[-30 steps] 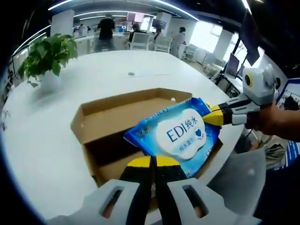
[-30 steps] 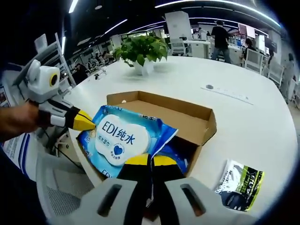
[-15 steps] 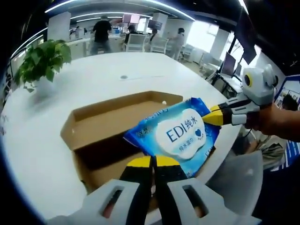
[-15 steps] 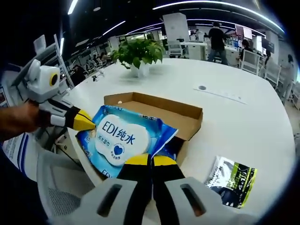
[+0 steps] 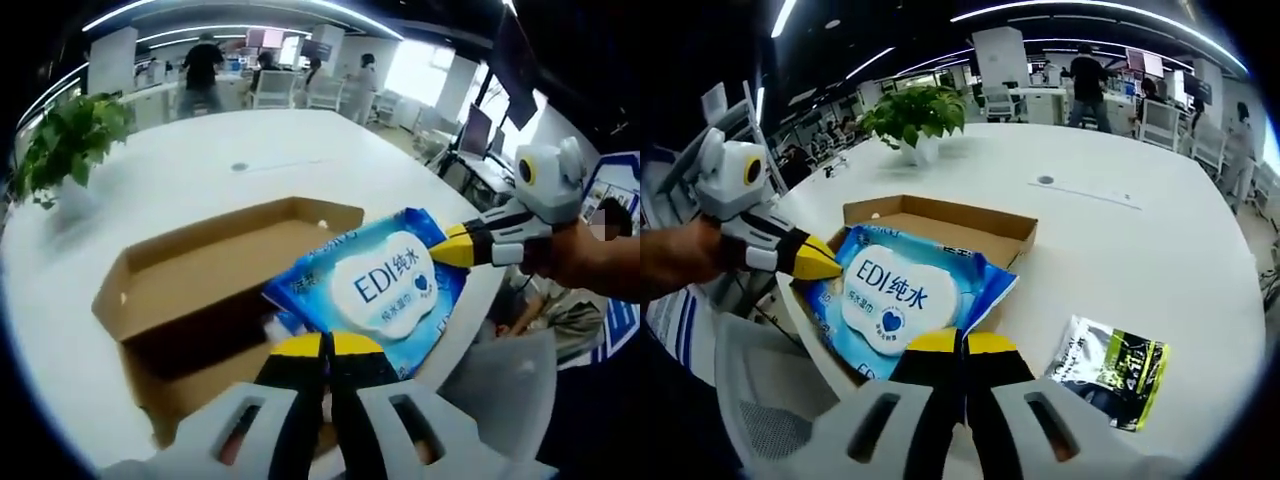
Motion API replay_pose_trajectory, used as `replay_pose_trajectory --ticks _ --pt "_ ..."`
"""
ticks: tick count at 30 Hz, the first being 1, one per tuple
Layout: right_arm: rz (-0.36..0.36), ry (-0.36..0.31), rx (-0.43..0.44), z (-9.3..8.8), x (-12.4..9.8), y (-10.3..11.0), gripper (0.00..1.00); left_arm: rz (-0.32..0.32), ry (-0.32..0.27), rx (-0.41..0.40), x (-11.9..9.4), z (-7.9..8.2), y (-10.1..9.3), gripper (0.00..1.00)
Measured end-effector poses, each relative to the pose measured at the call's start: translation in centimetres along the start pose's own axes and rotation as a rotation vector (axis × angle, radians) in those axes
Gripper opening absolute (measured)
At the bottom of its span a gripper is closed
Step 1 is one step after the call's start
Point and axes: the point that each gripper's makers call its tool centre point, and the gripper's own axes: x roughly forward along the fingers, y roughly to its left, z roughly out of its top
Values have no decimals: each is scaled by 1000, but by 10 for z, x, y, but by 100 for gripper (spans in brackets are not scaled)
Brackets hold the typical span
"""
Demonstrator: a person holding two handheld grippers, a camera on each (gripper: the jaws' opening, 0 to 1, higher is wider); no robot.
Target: Operate the shoe box by opening the lid, removing the specified soft item, and placing it in the target area until the item is outside and the box remains undamaged.
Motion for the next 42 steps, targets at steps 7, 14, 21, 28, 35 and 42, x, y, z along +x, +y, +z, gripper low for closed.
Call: replay_pose_trajectory --ticks 7,14,21,28,35,42 --pt "-16 0 18 -6 -8 -18 0 -19 10 11 13 6 -15 0" --pt "-33 2 42 -14 -17 -36 0 -39 25 25 29 10 -30 0" --pt "-54 1 63 -20 -26 -56 0 -63 37 43 44 16 -45 0" --pt "-71 5 81 -27 -33 -75 0 -83 49 54 59 22 -59 0" --pt "-81 3 95 -30 -40 -88 0 -96 53 60 70 27 -70 0" --pt "-91 4 108 -34 -45 -102 0 -108 58 62 80 30 -80 0"
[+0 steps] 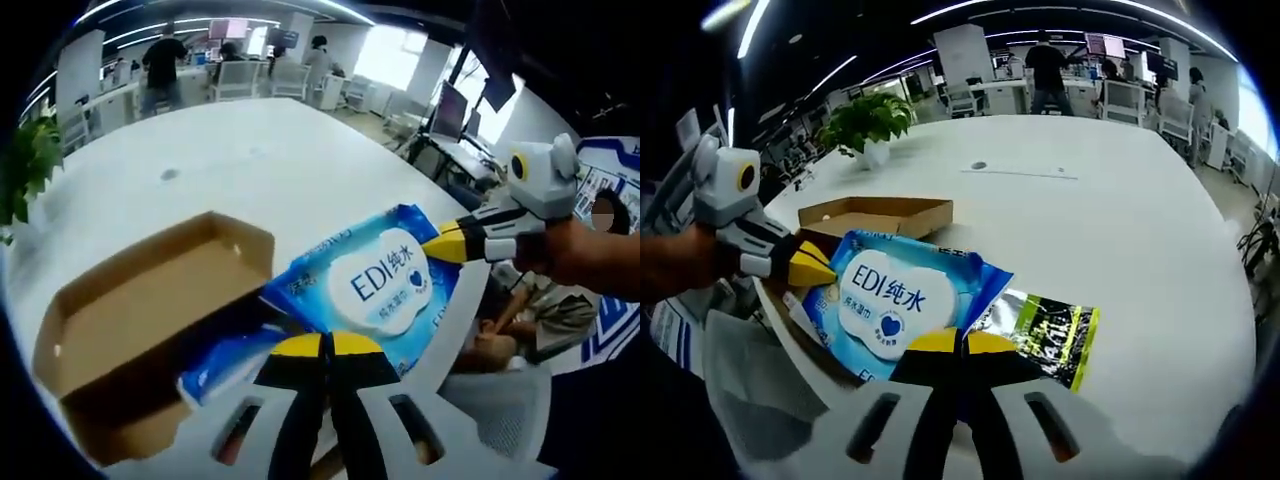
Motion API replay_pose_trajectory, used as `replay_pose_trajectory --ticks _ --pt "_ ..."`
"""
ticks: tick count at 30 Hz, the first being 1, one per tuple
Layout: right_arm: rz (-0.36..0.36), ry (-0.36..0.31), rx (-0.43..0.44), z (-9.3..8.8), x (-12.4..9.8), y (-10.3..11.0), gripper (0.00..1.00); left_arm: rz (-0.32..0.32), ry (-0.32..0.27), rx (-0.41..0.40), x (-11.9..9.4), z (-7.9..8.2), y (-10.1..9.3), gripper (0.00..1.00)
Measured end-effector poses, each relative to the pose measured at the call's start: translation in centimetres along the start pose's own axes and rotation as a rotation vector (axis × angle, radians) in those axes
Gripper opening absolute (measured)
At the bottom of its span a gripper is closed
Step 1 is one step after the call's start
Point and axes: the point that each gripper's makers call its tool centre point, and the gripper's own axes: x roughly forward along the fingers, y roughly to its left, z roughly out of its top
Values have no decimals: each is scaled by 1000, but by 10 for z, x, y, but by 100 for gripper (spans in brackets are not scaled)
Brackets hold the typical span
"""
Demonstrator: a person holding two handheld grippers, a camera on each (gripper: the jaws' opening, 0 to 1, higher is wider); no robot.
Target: Operate the shoe box by opening the lid, removing the specified soft item, and placing it in the target area until the item is outside and the box remains undamaged.
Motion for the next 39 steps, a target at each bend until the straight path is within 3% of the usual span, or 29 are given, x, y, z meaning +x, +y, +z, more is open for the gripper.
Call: replay_pose_trajectory --ticks 23,39 --pt "-27 13 36 -13 -10 -45 0 -33 27 9 40 12 -25 0" --pt "-30 28 57 -22 -8 -65 0 -40 49 2 62 12 -31 0"
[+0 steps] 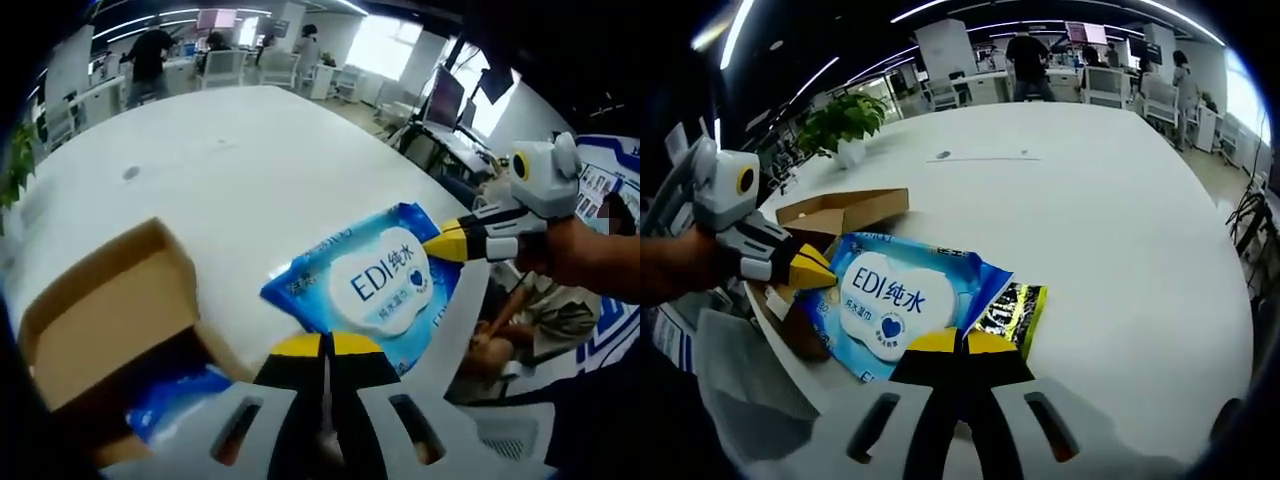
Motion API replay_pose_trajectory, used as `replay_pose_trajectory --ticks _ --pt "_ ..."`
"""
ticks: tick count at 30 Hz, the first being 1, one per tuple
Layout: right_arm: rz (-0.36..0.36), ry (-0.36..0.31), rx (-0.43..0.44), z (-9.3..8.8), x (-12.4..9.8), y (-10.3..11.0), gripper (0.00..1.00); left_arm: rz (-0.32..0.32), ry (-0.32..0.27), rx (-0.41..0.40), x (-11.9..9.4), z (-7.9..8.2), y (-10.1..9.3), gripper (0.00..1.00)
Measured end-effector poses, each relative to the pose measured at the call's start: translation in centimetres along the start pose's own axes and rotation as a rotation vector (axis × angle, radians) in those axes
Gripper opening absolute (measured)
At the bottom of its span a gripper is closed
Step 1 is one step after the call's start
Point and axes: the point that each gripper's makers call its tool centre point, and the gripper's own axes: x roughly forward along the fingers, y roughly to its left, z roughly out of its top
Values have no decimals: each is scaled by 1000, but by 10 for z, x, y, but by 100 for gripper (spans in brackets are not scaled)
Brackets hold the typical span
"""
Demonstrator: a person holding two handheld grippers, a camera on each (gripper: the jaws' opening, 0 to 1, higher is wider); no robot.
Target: Operate the shoe box by opening the lid, removing the specified soft item, and placing it in the target area until the item is outside and the box remains undamaged.
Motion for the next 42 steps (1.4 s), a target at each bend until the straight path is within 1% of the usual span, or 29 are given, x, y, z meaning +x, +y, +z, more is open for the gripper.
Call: replay_pose_trajectory --ticks 7,15,28,34,42 --pt "-2 14 12 -7 3 -12 0 -7 15 -3 13 0 -3 0" --pt "-3 24 22 -10 6 -21 0 -9 26 -3 23 1 -4 0" --pt "6 44 29 -13 17 -32 0 -5 48 -19 39 -1 1 0" --pt "13 57 30 -17 24 -34 0 -1 55 -28 43 -2 4 0" --pt "16 62 32 -15 30 -39 0 2 59 -39 50 -2 9 0"
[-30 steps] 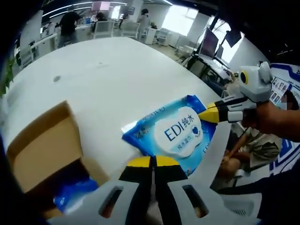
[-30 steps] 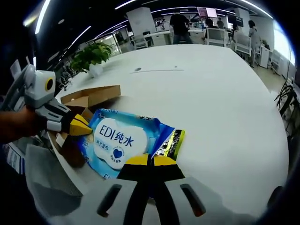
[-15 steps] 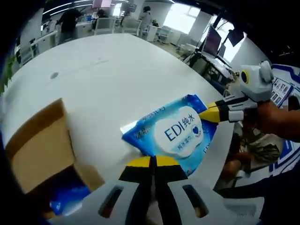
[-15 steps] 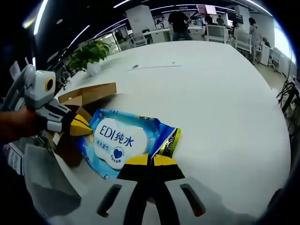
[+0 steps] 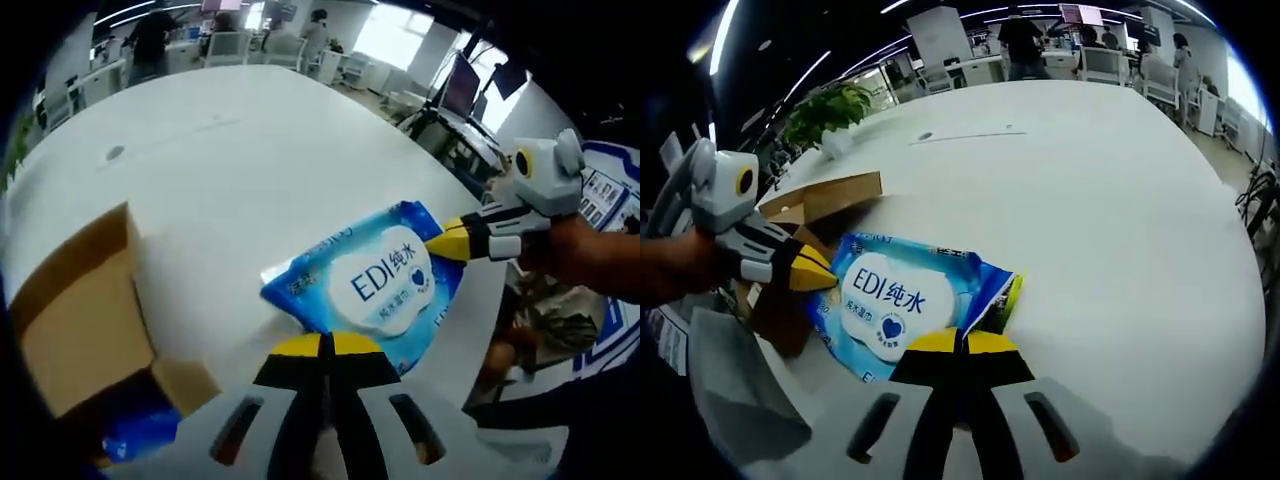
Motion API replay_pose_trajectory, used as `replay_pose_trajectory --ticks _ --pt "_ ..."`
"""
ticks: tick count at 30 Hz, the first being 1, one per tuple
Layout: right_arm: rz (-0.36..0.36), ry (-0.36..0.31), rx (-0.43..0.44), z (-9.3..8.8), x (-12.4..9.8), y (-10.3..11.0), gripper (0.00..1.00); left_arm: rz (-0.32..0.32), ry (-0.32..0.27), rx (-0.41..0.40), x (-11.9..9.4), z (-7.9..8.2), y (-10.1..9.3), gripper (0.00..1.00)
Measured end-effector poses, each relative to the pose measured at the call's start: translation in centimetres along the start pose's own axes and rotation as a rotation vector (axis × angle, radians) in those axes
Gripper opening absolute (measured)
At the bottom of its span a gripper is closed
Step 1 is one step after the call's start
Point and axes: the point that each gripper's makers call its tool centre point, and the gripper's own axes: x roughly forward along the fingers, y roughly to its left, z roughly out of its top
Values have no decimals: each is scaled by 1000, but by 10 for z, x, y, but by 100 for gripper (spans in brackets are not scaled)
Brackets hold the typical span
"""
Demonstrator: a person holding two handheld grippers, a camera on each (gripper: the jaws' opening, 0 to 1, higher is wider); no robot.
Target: Operate the shoe box by opening the lid, removing the specified soft item, and placing it in the target area until the item is outside and the box remains undamaged.
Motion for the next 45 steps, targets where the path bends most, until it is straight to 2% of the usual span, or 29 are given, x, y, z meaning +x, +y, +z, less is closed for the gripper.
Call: replay_pose_trajectory --ticks 25,45 --pt "-4 6 12 4 11 -10 0 -1 2 -4 12 7 9 0" --pt "-1 15 16 3 14 -10 0 12 3 -1 13 8 11 0"
